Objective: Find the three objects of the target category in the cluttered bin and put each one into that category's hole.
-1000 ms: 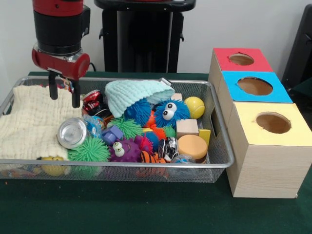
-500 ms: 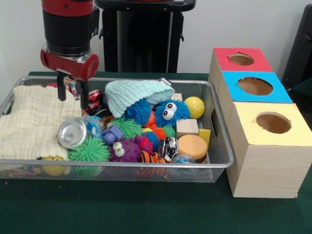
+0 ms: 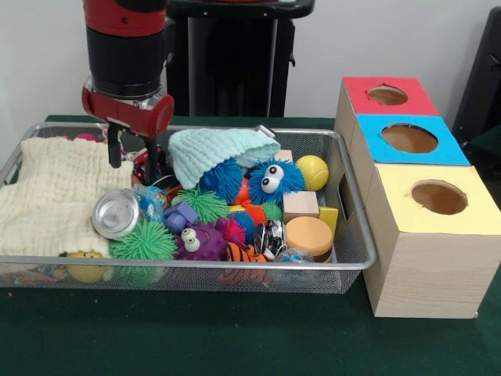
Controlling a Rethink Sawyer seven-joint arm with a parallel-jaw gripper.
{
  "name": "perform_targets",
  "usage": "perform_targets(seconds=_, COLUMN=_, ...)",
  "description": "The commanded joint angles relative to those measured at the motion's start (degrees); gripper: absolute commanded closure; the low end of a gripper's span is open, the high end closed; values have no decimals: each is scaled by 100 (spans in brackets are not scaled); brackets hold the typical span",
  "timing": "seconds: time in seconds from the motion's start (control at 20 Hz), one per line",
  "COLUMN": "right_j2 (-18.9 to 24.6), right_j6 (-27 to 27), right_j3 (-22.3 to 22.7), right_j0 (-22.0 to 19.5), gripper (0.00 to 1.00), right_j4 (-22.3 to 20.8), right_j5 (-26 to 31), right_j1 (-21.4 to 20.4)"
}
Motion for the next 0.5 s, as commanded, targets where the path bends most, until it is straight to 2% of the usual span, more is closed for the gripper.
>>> perform_targets(seconds=0.05, right_j2=56, right_j6=1606, right_j3=-172, right_j0=121, gripper=0, right_j4=394, right_j5=-494, right_j1=366)
perform_targets(seconds=0.5, right_j2=-75, right_j6=1593, right_j3=-348, right_j0=315, gripper=0, right_j4=581, right_j5=-843, right_j1=633)
